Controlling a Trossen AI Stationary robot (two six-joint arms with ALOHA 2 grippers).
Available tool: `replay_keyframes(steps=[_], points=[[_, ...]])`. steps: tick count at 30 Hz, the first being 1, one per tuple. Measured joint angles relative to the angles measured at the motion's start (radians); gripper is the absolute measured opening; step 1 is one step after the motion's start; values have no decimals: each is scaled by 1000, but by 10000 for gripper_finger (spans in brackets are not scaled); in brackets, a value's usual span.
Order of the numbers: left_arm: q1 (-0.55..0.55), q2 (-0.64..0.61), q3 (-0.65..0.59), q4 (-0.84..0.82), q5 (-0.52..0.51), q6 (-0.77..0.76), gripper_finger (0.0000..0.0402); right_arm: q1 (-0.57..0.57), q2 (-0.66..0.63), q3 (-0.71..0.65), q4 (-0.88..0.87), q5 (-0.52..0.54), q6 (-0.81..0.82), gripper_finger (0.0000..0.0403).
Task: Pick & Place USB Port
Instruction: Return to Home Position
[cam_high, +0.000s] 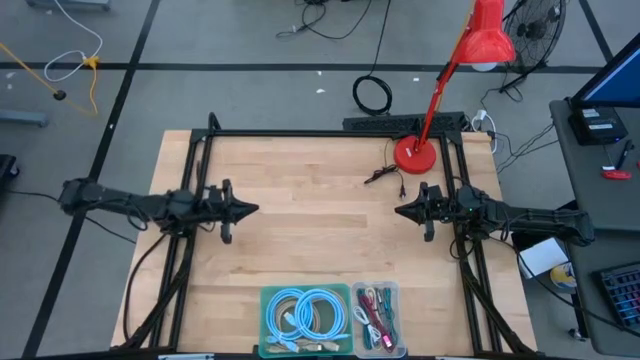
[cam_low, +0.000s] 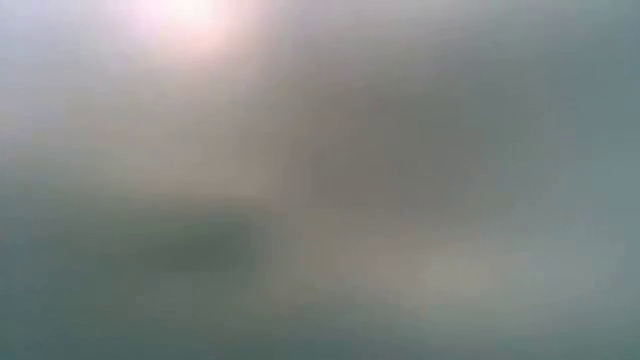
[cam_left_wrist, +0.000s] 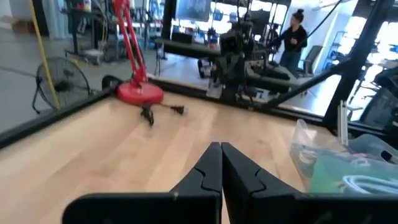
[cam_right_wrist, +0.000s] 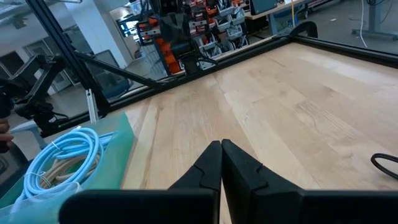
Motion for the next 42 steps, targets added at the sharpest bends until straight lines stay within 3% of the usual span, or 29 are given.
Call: replay_keyframes(steps=[6,14,20,33,42], points=[[105,0,0,3,142,-22,0,0,0,0,0,0,0,0],[205,0,0,1,197,-11,0,0,0,0,0,0,0,0],[219,-31,-63,99,201,-15,0,0,0,0,0,0,0,0],[219,-216,-65,79,155,109,0,0,0,0,0,0,0,0],[217,-379,-65,-133,163,75,0,0,0,0,0,0,0,0]])
